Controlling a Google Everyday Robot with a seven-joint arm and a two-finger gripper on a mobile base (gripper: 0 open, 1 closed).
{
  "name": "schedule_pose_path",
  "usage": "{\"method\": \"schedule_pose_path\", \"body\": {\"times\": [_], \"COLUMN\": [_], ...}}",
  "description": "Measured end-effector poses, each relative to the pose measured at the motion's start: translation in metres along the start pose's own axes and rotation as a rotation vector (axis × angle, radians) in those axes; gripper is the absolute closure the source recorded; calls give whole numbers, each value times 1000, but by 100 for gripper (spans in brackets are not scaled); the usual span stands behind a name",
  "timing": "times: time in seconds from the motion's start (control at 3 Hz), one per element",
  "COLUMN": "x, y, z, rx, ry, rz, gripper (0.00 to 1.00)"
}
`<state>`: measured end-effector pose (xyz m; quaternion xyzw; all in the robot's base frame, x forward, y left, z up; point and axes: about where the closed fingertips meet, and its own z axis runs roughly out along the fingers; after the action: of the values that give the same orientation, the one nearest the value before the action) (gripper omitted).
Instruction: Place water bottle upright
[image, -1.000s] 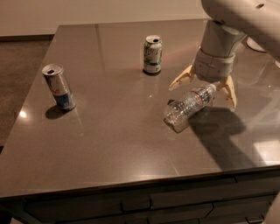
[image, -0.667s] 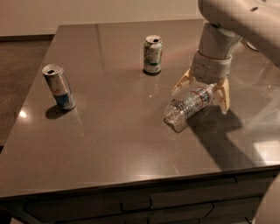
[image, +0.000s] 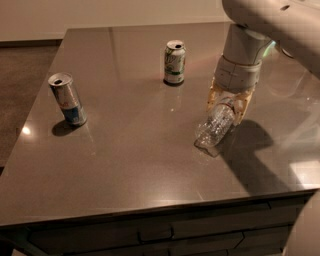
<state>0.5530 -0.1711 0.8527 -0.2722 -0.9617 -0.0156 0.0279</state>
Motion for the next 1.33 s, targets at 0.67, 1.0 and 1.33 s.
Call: {"method": "schedule_pose_path", "body": {"times": [0.67, 1.0, 1.33], "x": [-12, -21, -23], "y": [22, 35, 45], "z": [-37, -55, -73], "rx": [-52, -115, -183], "ry": [-116, -177, -252], "rz": [-270, -451, -635], "gripper": [100, 100, 100]}}
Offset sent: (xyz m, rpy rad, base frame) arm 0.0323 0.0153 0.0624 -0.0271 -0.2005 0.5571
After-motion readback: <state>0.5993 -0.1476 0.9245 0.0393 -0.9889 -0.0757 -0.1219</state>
